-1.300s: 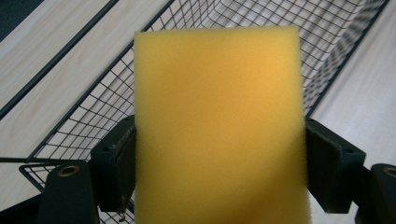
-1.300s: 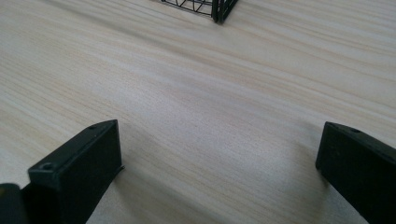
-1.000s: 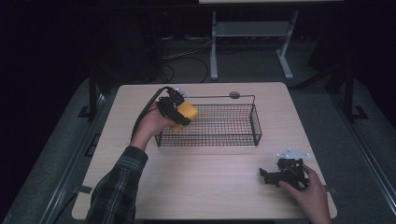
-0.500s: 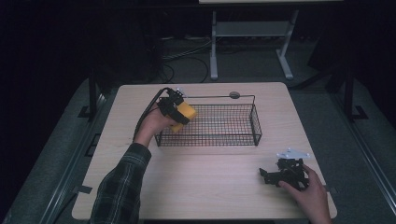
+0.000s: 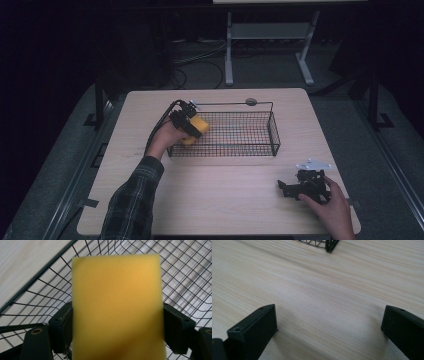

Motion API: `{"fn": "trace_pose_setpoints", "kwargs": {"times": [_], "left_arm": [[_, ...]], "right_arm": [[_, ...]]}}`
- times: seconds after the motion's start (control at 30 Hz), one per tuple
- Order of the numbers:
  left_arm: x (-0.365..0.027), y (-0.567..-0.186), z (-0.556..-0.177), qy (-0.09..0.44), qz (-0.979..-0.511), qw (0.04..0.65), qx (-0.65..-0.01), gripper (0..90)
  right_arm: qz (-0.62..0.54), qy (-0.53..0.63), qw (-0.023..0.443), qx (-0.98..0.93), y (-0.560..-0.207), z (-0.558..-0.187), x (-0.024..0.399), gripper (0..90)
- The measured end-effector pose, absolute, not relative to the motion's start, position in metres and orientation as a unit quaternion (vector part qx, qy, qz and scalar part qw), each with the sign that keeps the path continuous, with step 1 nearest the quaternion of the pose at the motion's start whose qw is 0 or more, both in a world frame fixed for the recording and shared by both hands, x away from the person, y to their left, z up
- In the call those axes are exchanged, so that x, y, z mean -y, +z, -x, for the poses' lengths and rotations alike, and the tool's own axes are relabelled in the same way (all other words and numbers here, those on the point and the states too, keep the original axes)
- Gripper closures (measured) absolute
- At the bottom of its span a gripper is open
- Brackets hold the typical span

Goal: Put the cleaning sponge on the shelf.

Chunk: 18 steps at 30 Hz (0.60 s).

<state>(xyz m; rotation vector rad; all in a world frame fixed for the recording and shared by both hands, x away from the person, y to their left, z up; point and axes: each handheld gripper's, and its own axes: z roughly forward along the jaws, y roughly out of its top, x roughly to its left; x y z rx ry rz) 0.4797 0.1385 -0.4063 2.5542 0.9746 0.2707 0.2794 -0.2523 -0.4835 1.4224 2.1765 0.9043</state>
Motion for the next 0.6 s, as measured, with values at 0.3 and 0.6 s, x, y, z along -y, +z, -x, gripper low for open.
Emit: {"fn": "trace_pose_setpoints", "kwargs": {"times": [0.3, 0.6], "left_arm": [[-0.1346, -0.4129, -0.4798, 0.087, -0.914, 0.185, -0.349, 22.2], [-0.1357, -0.4144, -0.4800, 0.085, -0.916, 0.179, -0.350, 21.8]], "right_arm": [[-0.507, 0.322, 0.193, -0.776, -0.4835, -0.2794, 0.2523, 0.0], [-0.507, 0.322, 0.193, -0.776, -0.4836, -0.2794, 0.2523, 0.0]]}}
